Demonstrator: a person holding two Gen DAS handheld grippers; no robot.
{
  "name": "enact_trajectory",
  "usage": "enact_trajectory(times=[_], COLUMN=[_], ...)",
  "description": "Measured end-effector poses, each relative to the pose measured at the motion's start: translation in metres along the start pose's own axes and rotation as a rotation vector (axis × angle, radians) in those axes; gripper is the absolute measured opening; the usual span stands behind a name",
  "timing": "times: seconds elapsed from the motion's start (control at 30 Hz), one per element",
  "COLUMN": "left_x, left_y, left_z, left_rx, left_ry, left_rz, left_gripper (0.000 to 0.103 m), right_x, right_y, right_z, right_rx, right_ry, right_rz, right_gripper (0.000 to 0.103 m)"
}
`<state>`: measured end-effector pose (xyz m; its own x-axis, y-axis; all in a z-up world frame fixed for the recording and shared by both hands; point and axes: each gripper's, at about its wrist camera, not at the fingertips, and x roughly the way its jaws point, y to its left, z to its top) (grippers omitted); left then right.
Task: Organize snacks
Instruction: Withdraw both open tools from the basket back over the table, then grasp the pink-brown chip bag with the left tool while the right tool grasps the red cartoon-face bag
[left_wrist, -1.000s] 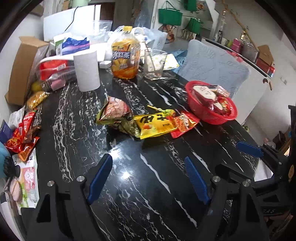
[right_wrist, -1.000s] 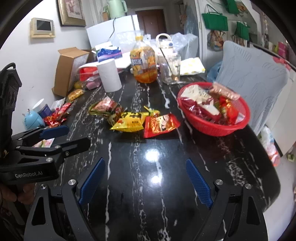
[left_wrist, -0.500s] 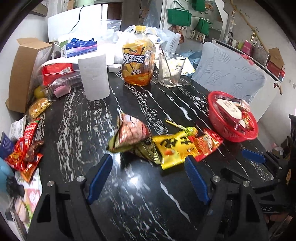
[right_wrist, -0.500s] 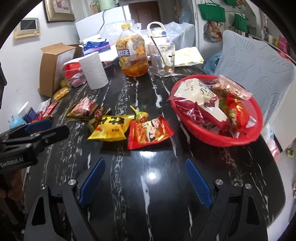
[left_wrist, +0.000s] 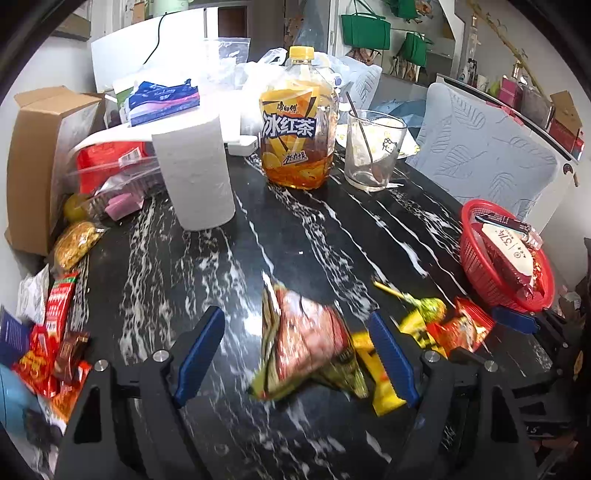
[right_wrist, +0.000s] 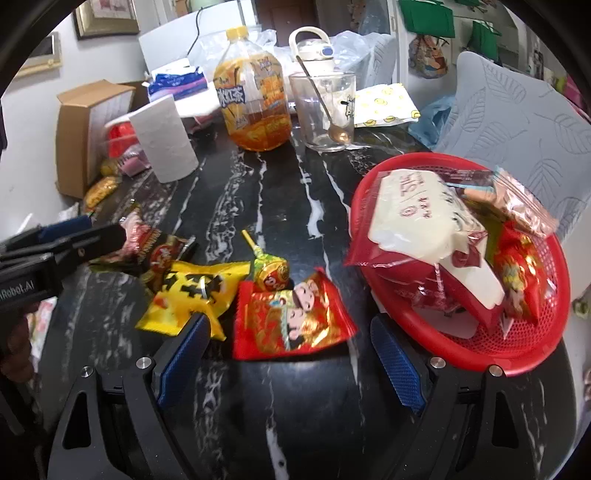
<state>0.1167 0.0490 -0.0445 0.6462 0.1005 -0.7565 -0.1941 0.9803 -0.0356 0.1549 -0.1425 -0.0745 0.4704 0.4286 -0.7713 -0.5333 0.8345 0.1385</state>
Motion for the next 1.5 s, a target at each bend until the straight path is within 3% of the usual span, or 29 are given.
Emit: enact_trajectory(times=[0.2,0.37,0.43,0.5,0.53,0.63,1.5], left_x=[0.026,0.043,0.042,0.036,0.034,0.03,-0.039], left_y=[0.002,0.007,0.008,0.009,0.008,0.005,-0.032], left_z=[0.002,-0.005,-0.009,-0.011,-0.011,-0.014,-0.087], left_rx=[0.017,-0.007,-0.021,-0.025,-0.018,-0.001,0.084], left_ry=[0.054,0.119,0.111,0.084,0.085,0.09,0.14], left_rz=[-0.021,-0.053,-0.074,-0.087,-0.093,-0.096,-0.176], left_gripper=[0.08,0.08,0.08,0.072,0.059,0.053,0.053], right_x=[0.014,0.024,0.023,0.021,0.021,0.019,-0.036], right_y=[0.001,-0.003,-0.001,0.001,0.003,0.005,0.015], right_z=[0.004,0.001,0.001,0.0,0.0,-0.002,-0.069], right_rx=[-0.02,0.011,0.002,-0.017,-0.024,-0.033,-0.021], right_ry=[0.019,0.058,0.043,0.045,0.045,0.043,0.066], right_rz=[-0.037,-0.004,-0.015,-0.024,-0.026,-0.025,0.082], right_gripper=[0.089,0.087,0.064,0.051,0.046,0.04,0.039])
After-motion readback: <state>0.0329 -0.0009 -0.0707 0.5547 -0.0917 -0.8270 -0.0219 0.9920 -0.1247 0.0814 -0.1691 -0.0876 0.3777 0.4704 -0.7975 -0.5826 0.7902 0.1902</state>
